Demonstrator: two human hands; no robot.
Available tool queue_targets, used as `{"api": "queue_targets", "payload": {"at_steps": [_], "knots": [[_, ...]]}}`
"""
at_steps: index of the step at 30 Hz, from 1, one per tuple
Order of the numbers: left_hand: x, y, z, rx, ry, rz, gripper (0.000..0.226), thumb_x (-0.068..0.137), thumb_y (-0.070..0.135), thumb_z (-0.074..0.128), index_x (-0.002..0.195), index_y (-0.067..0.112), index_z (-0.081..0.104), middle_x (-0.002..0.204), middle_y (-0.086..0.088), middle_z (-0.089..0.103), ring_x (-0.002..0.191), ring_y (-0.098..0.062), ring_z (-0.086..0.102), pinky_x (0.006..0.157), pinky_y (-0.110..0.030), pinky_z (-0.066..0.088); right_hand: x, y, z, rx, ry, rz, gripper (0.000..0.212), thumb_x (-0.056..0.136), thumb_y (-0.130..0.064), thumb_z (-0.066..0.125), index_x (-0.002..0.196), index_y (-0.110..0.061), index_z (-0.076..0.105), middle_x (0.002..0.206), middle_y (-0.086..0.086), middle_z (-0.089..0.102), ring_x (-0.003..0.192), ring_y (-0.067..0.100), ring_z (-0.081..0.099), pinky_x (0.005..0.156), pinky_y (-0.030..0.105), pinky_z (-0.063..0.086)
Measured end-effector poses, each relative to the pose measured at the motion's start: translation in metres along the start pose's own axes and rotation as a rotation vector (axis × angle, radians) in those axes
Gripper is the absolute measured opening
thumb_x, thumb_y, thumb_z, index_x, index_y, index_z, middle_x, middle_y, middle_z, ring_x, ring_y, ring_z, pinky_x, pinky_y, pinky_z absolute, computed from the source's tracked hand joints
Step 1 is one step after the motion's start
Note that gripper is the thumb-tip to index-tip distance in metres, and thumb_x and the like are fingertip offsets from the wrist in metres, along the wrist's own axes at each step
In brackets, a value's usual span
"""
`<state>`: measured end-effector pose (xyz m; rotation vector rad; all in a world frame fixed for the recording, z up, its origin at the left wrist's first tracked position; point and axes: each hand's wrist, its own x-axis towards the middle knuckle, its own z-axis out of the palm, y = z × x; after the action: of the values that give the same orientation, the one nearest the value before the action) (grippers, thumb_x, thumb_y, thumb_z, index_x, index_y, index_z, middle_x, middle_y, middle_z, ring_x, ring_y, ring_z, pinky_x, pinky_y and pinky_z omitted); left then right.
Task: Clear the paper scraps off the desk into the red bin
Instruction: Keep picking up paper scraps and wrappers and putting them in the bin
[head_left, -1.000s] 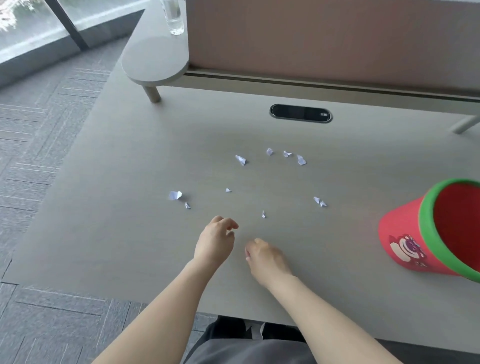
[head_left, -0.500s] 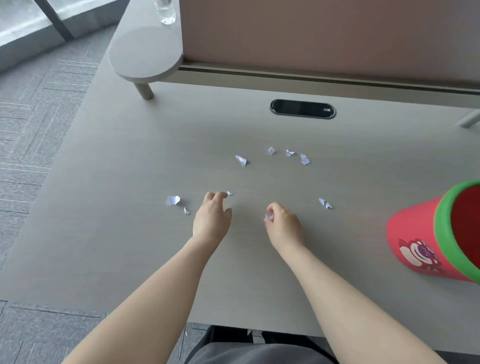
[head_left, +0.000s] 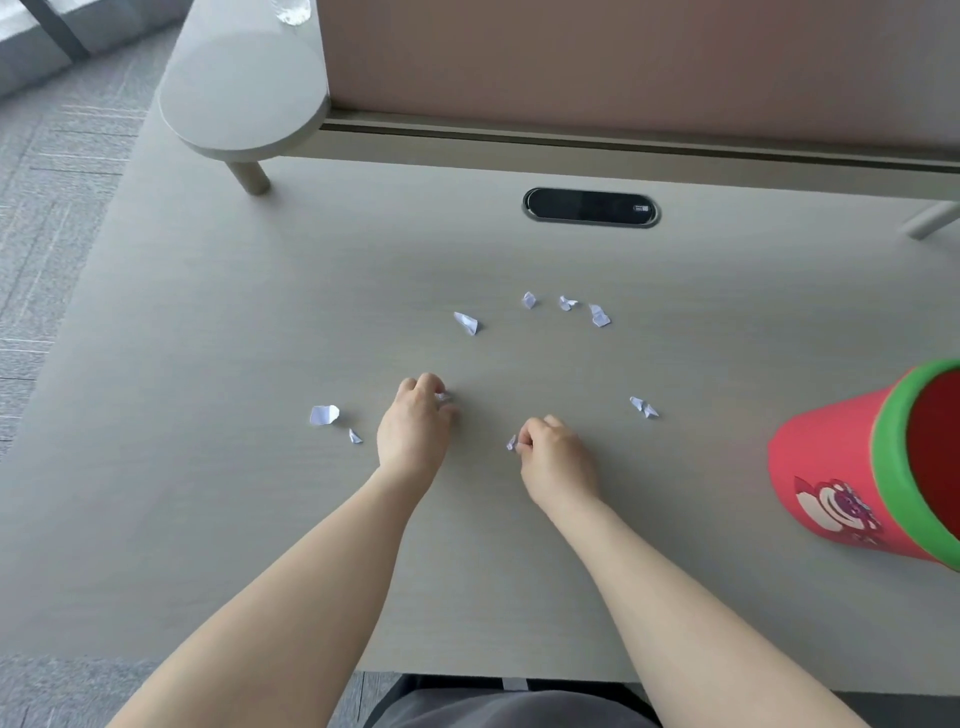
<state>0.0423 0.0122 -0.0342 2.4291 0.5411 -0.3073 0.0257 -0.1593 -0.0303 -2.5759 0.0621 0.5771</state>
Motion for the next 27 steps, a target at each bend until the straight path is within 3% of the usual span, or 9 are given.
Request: {"api": "queue_targets", "payload": {"at_steps": [4, 9, 12, 19, 27], "knots": [[0.006, 0.001, 0.002, 0.060, 0.007, -0.013, 0.010, 0.092, 0.019, 0.050, 0.089, 0.016, 0.059, 0.100, -0.003, 0.055, 0.079, -0.029, 0.056, 0.061, -0.033, 0.042, -0.002, 0.004, -0.002, 0.055, 0.019, 0.003, 0.017, 0.093, -0.013, 0.050, 0.077, -0.018, 0.049, 0.089, 0.000, 0.050, 0.070, 0.022, 0.045, 0.059, 0.030, 0.027], [0.003, 0.005, 0.002, 0.082, -0.027, -0.005, 0.013, 0.095, 0.016, 0.045, 0.091, 0.013, 0.057, 0.103, -0.004, 0.053, 0.079, -0.030, 0.056, 0.062, -0.034, 0.043, -0.008, 0.012, -0.003, 0.204, 0.099, 0.046, 0.013, 0.090, -0.010, 0.053, 0.077, -0.012, 0.055, 0.088, 0.000, 0.055, 0.073, 0.023, 0.052, 0.063, 0.032, 0.039], [-0.008, 0.020, 0.001, 0.014, 0.003, 0.042, 0.012, 0.095, 0.021, 0.047, 0.090, 0.014, 0.055, 0.100, 0.000, 0.054, 0.080, -0.026, 0.055, 0.064, -0.035, 0.044, -0.009, 0.015, -0.019, 0.283, 0.192, 0.051, 0.014, 0.087, -0.005, 0.053, 0.076, -0.012, 0.057, 0.083, -0.001, 0.056, 0.072, 0.020, 0.053, 0.061, 0.026, 0.036], [-0.035, 0.123, -0.004, -0.183, -0.010, 0.332, 0.009, 0.092, 0.024, 0.054, 0.087, 0.017, 0.057, 0.092, 0.007, 0.060, 0.076, -0.016, 0.058, 0.066, -0.031, 0.048, -0.021, 0.030, -0.106, 0.385, 0.469, 0.018, 0.010, 0.088, -0.008, 0.056, 0.080, -0.012, 0.060, 0.084, -0.003, 0.058, 0.073, 0.014, 0.055, 0.063, 0.019, 0.033], [-0.098, 0.255, 0.019, -0.268, -0.142, 0.675, 0.008, 0.089, 0.025, 0.058, 0.083, 0.021, 0.056, 0.087, 0.009, 0.060, 0.069, -0.012, 0.056, 0.065, -0.031, 0.049, -0.075, 0.103, -0.209, 0.320, 0.861, 0.068, 0.007, 0.085, -0.011, 0.063, 0.079, -0.012, 0.060, 0.079, 0.000, 0.060, 0.074, 0.018, 0.053, 0.068, 0.025, 0.035]]}}
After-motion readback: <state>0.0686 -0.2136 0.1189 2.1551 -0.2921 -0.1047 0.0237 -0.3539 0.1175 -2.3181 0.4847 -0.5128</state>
